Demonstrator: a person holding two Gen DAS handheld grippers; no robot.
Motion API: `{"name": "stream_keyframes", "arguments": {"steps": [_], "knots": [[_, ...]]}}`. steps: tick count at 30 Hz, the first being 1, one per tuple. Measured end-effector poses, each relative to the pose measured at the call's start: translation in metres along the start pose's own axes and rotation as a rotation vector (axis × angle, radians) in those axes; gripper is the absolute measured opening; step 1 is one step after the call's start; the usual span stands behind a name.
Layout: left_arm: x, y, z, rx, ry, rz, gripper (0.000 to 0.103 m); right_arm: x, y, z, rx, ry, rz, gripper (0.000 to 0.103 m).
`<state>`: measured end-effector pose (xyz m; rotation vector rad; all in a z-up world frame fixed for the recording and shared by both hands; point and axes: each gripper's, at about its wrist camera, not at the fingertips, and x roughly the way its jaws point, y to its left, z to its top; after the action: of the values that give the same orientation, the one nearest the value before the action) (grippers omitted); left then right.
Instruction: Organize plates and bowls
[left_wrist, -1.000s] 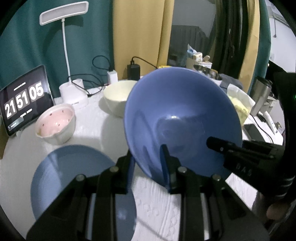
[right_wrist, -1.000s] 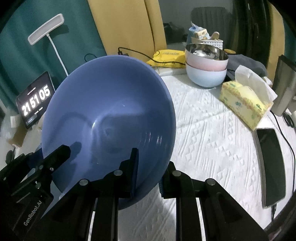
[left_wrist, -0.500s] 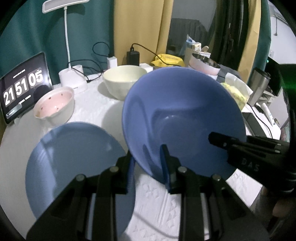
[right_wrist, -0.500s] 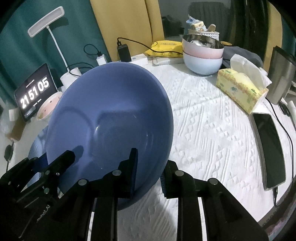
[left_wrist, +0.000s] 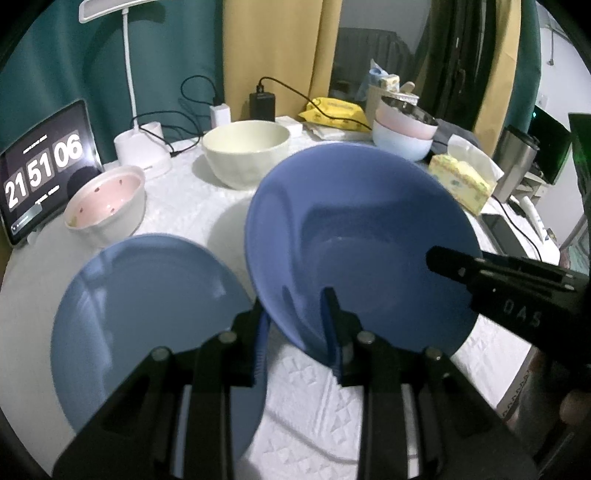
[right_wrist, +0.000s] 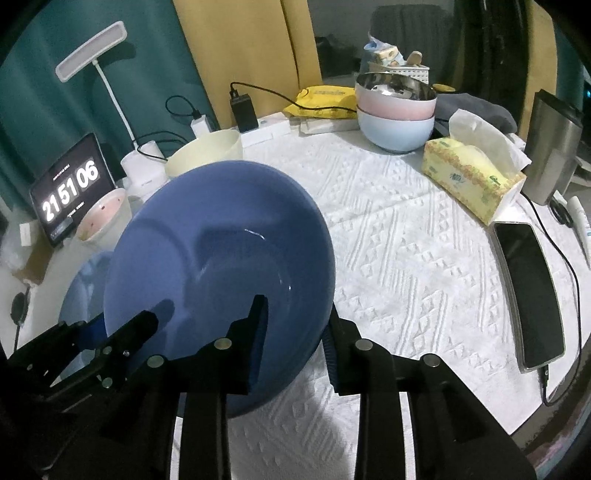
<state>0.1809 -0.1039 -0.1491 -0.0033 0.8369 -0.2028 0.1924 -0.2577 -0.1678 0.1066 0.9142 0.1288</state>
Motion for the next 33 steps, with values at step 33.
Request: {"name": "stream_keyframes", "arguments": {"steps": [33], "knots": [[-0.039,0.024,0.030,-0.022,-0.129,0.042,0.040,-0.028,0.015,0.033,-0.046,-0.104,-0.020,0.031]]}}
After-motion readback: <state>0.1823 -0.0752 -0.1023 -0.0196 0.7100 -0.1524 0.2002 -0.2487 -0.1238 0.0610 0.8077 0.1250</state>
